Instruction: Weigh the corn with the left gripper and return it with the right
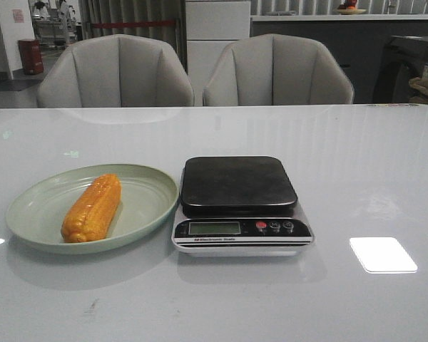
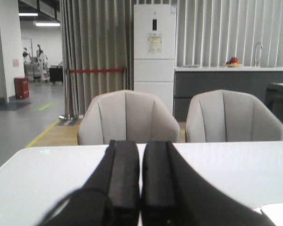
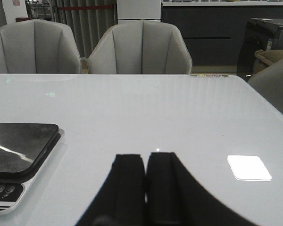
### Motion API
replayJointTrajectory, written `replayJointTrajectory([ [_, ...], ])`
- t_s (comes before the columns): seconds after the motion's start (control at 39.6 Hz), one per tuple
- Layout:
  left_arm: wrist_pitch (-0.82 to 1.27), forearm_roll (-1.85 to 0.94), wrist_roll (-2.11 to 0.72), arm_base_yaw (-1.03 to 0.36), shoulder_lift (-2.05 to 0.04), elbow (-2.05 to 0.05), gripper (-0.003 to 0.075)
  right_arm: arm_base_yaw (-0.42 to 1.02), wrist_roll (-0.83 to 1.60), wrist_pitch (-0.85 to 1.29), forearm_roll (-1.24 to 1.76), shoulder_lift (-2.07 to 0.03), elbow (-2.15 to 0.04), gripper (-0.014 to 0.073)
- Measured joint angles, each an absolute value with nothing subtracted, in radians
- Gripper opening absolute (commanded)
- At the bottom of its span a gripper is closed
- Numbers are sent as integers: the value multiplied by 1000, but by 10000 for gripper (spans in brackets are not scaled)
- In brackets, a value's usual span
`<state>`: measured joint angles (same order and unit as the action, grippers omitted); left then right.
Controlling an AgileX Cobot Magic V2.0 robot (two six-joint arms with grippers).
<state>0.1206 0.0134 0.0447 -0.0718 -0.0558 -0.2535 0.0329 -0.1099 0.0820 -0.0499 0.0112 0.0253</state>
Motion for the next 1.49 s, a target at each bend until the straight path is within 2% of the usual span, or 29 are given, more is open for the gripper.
replayJointTrajectory([
  [0.13, 253, 0, 45, -72, -138, -357, 124, 33, -110, 82, -50, 11, 25, 155],
  [0.33, 395, -11, 45, -72, -206, -380, 124, 33, -110, 82, -50, 11, 25, 155],
  [0.61, 412, -13, 45, -131, -223, -344, 135, 33, -110, 82, -50, 11, 25, 155],
  [0.71, 416, -13, 45, -168, -250, -344, 205, 33, -110, 82, -50, 11, 25, 155],
  [0.86, 422, -13, 45, -215, -324, -353, 434, 33, -110, 82, -50, 11, 25, 155],
  [0.96, 422, -13, 45, -245, -378, -373, 531, 33, -110, 82, -50, 11, 25, 155],
  [1.21, 411, -40, 45, -290, -572, -426, 536, 33, -110, 82, -50, 11, 25, 155],
  [1.49, 397, -87, 45, -355, -923, -552, 535, 33, -110, 82, -50, 11, 25, 155],
])
